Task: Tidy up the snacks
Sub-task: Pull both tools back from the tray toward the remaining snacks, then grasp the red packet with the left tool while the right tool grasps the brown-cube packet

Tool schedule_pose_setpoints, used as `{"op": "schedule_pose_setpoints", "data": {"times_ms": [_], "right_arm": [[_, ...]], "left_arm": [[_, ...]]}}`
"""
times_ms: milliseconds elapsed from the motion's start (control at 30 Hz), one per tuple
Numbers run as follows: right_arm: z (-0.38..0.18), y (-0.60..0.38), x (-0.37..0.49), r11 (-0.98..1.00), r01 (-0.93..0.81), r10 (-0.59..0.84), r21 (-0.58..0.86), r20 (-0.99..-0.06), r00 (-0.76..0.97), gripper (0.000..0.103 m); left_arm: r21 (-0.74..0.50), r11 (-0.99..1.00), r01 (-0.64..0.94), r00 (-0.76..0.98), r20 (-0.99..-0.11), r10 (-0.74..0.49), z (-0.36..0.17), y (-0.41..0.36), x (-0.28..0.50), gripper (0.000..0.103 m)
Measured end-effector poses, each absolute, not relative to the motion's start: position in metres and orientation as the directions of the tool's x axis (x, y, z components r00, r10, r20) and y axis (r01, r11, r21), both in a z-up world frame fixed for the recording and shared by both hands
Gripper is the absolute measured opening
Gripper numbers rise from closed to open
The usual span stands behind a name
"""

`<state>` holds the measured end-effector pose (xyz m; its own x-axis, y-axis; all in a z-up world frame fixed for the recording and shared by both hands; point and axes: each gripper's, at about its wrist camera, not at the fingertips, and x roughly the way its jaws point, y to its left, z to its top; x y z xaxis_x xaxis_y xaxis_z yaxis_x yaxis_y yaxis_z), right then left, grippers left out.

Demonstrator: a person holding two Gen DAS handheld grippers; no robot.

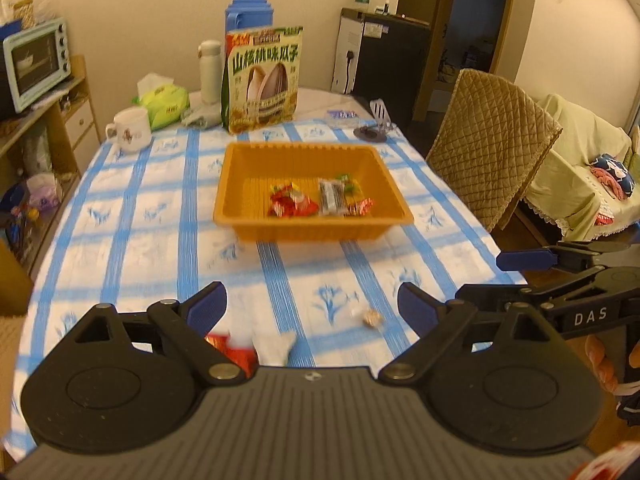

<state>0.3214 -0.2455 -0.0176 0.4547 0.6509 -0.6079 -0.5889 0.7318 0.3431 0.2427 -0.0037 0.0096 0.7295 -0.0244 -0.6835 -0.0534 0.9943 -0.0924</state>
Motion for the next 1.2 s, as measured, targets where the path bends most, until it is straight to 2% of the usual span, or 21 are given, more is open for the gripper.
{"op": "schedule_pose_setpoints", "data": {"times_ms": [600,1133,1200], "right_arm": [[-0.074,-0.244,0.292,0.703,-0.642,0.614,0.306,-0.717,0.331,0.095],[-0.114,-0.220,0.299,0.687,-0.708,0.555,0.165,-0.748,0.364,0.094],[-0.117,-0.218,0.302,0.683,-0.714,0.555,0.153,-0.745,0.371,0.089]], "left_arm": [[-0.081,0.976,-0.202,0.635,-0.769,0.067,-0.041,-0.004,0.189,0.091],[-0.040,0.949,-0.311,0.598,-0.785,0.163,-0.062,0.027,0.164,0.090],[-0.038,0.946,-0.323,0.593,-0.787,0.171,-0.064,0.032,0.163,0.089]]}}
